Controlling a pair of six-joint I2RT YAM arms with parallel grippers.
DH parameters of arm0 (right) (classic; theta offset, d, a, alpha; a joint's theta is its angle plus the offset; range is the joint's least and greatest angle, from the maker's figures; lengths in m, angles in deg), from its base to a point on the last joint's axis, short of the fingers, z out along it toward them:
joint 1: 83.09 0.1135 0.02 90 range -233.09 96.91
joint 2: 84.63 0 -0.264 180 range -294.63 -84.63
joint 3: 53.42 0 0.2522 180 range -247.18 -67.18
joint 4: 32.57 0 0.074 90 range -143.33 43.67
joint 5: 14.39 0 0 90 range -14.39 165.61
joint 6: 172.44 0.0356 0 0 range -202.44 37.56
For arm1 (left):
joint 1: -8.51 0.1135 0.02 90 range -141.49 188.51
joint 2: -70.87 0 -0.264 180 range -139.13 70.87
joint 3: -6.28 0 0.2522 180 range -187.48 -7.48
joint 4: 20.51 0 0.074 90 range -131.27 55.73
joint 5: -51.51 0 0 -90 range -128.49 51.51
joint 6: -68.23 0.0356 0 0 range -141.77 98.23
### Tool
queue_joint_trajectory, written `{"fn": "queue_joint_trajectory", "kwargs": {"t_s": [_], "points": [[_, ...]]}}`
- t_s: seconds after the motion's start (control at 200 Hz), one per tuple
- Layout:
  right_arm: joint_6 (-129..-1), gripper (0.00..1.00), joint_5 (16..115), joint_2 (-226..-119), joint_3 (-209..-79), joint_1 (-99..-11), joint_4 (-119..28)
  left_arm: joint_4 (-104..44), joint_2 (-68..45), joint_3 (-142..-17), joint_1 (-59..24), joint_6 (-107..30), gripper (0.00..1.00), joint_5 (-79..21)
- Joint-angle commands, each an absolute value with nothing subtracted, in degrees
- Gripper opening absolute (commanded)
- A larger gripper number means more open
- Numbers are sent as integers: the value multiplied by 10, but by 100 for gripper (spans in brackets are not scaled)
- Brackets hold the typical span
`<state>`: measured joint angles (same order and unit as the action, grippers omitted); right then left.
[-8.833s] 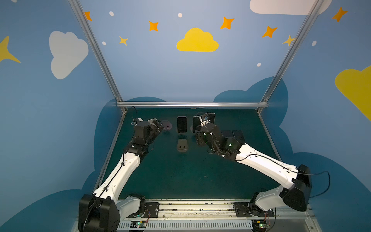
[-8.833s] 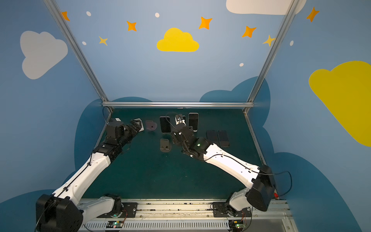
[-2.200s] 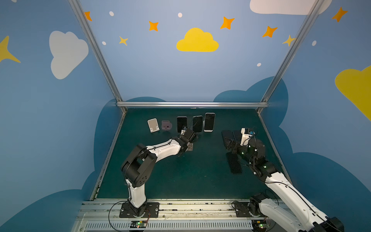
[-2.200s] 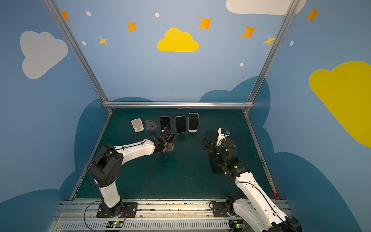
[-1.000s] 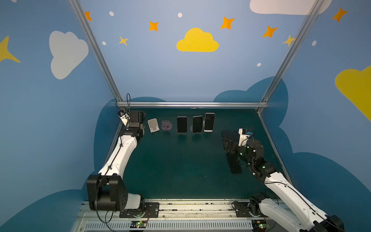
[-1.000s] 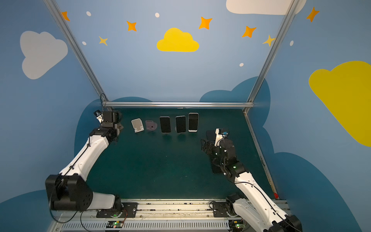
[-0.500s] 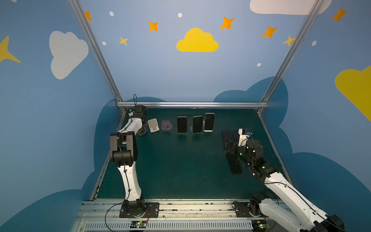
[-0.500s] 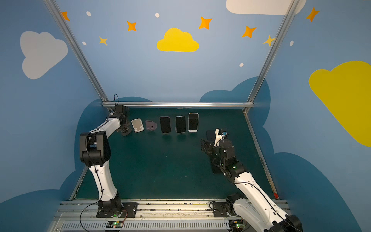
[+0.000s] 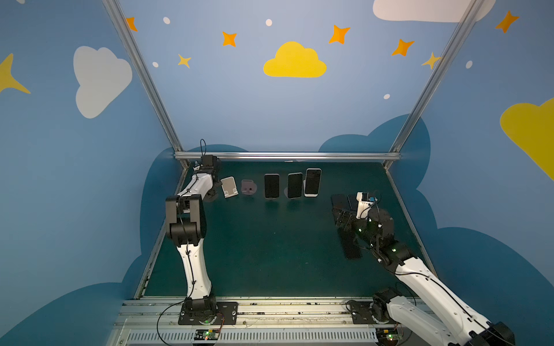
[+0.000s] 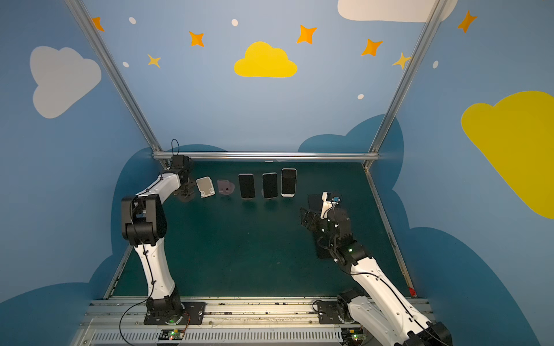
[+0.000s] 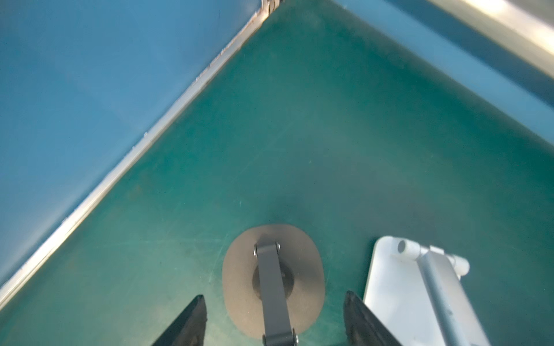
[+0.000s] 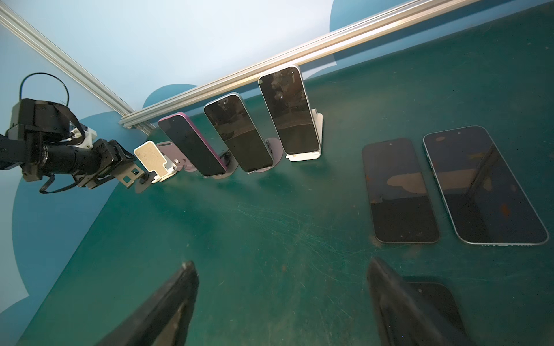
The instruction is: Remove the phone from the phone stand
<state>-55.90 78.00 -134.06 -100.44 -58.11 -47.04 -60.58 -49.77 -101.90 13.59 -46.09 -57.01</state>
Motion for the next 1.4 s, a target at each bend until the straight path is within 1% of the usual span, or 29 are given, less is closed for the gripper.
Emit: {"fn": "queue_joint_trajectory", "kwargs": {"t_s": [0.0, 0.06, 0.19, 0.285, 0.376, 0.506, 0.626, 0.756, 0.861, 0.971, 1.142, 1.287, 1.392], "points": [[-567, 88, 779, -1331, -1004, -579, -475, -610, -398, -997, 134, -476, 85, -566], [-567, 88, 778, -1330, -1006, -578, -478, -621, -346, -995, 134, -493, 93, -570], [-568, 89, 766, -1328, -1017, -579, -497, -627, -237, -979, 131, -507, 100, -558], [-563, 89, 765, -1330, -1029, -579, -522, -567, -153, -921, 127, -517, 100, -528], [-565, 89, 767, -1329, -1042, -579, -555, -549, -96, -889, 114, -533, 100, -522], [-565, 89, 753, -1312, -1055, -578, -616, -527, -40, -867, 56, -524, 100, -520], [-568, 89, 751, -1290, -1073, -578, -653, -501, -20, -850, -15, -505, 100, -498], [-563, 89, 774, -1268, -1072, -578, -680, -470, -14, -812, -64, -505, 100, -459], [-561, 89, 782, -1242, -1049, -578, -666, -450, -16, -778, -79, -511, 100, -427], [-581, 89, 774, -1217, -1025, -578, -650, -425, -18, -750, -93, -511, 100, -416], [-600, 89, 777, -1206, -1010, -579, -636, -437, -17, -766, -96, -541, 100, -366], [-596, 86, 779, -1193, -994, -579, -601, -428, 9, -734, -108, -550, 100, -346], [-584, 86, 785, -1178, -986, -579, -583, -409, 30, -698, -117, -567, 100, -343]]}}
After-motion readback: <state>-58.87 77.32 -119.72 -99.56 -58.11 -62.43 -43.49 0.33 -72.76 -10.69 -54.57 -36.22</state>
